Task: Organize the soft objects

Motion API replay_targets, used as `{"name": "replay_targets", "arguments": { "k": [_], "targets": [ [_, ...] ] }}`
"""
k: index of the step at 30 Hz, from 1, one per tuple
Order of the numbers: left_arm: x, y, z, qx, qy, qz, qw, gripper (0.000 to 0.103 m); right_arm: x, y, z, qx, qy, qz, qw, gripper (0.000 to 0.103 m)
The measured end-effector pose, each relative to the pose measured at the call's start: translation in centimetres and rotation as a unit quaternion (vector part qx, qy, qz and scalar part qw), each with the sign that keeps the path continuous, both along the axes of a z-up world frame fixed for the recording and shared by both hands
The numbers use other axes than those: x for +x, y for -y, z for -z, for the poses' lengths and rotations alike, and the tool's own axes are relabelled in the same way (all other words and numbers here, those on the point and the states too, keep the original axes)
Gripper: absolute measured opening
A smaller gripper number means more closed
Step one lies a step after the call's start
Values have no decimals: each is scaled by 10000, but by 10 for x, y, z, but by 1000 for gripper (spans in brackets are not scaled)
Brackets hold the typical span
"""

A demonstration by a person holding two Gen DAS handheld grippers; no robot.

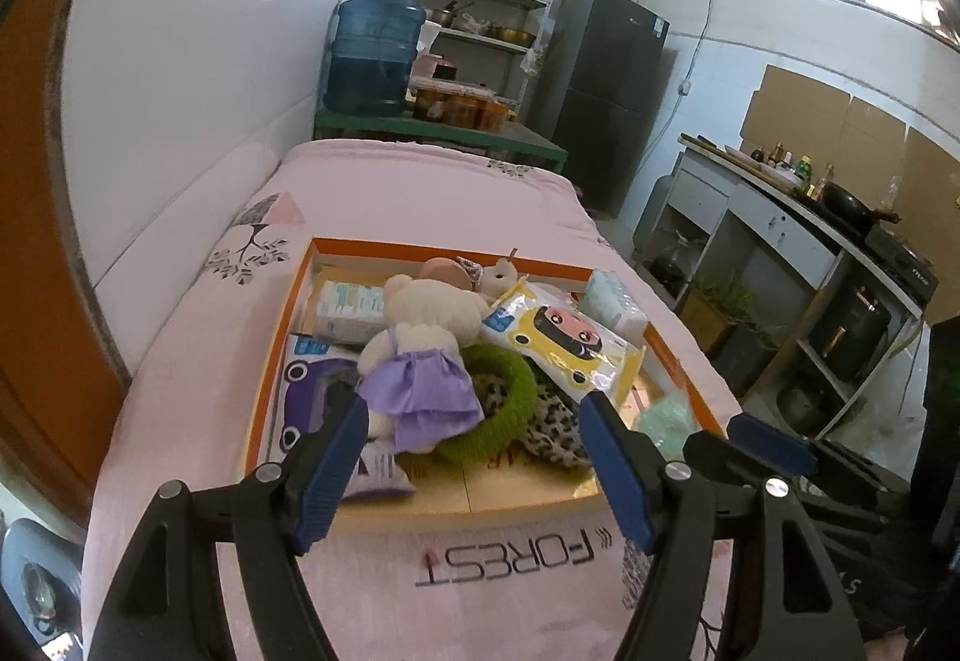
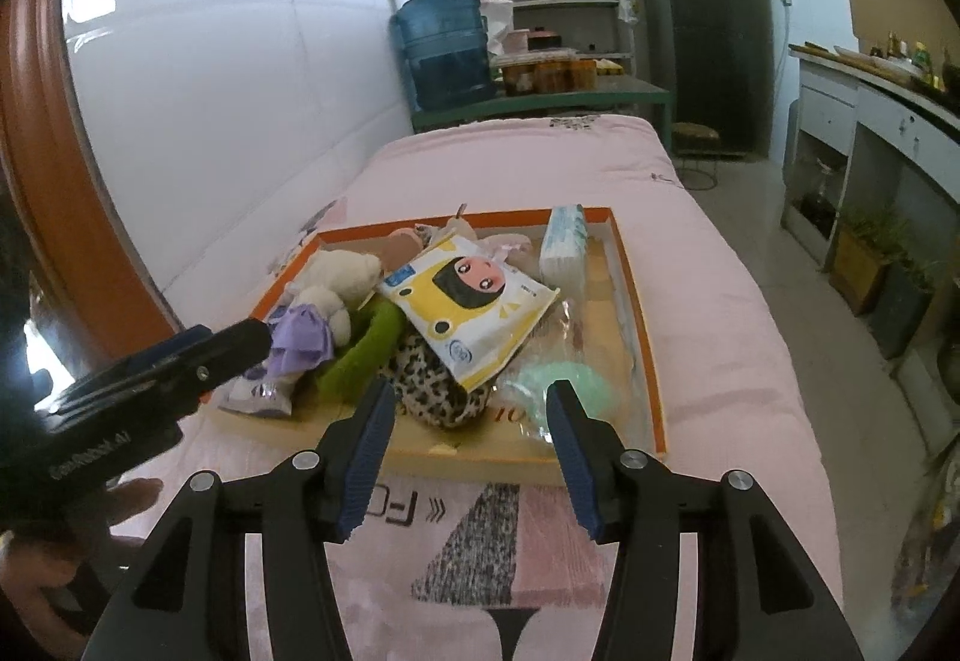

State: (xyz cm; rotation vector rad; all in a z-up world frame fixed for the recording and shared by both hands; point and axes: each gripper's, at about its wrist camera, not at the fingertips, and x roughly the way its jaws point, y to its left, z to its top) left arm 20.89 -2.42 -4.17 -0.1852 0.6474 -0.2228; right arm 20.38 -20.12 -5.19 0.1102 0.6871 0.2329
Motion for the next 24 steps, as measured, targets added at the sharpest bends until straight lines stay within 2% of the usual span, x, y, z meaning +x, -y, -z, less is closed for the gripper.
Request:
{"name": "replay_targets", "arguments": {
  "k": [2, 6, 12, 24],
  "targets": [
    [-7, -1, -1, -13, 15, -7, 10000, 72, -6, 1, 1, -36, -9, 19, 10000, 57],
    [-22, -2, -3, 1, 20, 26, 10000, 72, -17, 5, 2, 6, -88, 65, 9999, 68],
    [-42, 1, -1, 183, -70, 116, 9997, 72, -35, 4, 4, -61, -155, 100, 9998, 68],
    [-79, -2, -5, 211, 65, -33, 9998, 72, -60, 2, 2, -50, -173, 181, 9997, 68]
  ]
}}
